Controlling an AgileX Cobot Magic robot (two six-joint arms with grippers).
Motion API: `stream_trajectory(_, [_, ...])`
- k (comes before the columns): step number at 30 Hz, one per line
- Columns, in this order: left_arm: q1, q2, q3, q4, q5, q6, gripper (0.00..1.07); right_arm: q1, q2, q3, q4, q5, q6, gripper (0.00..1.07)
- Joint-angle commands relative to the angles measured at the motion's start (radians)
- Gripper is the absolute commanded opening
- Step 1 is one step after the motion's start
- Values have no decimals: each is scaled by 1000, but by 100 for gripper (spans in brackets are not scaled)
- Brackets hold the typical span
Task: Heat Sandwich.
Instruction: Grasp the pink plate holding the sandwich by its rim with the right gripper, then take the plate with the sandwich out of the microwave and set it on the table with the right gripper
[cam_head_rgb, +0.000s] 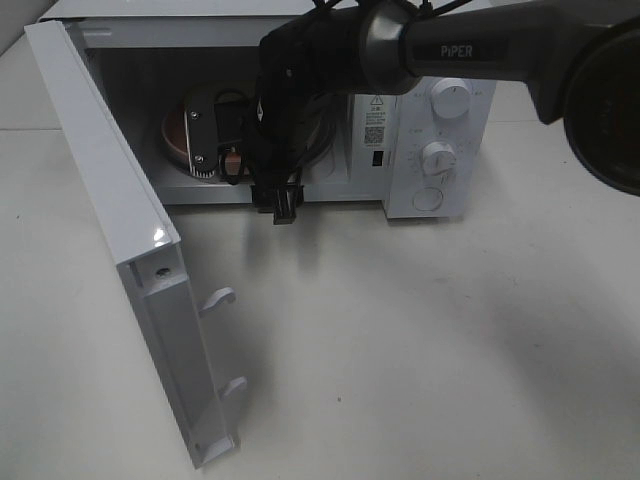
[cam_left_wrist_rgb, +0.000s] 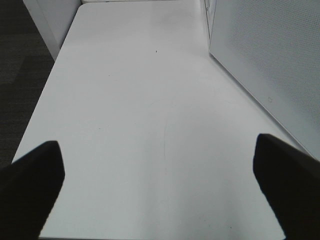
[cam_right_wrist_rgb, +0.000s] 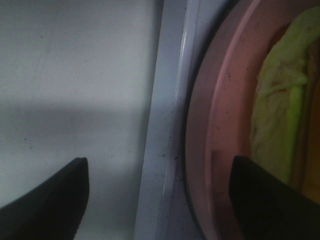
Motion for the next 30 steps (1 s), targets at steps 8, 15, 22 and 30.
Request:
stream_trajectory(8, [2, -17, 2, 3, -11, -6, 98, -1, 7, -9, 6, 37, 12, 1])
stream_trajectory(15, [2, -17, 2, 3, -11, -5, 98, -10, 7, -9, 6, 40, 6, 0])
stream_trajectory(22, [2, -17, 2, 3, -11, -5, 98, -12, 7, -9, 6, 45, -28, 0])
stream_trajectory(30, [2, -17, 2, 3, -11, -5, 98, -12, 6, -9, 12, 59, -95, 0])
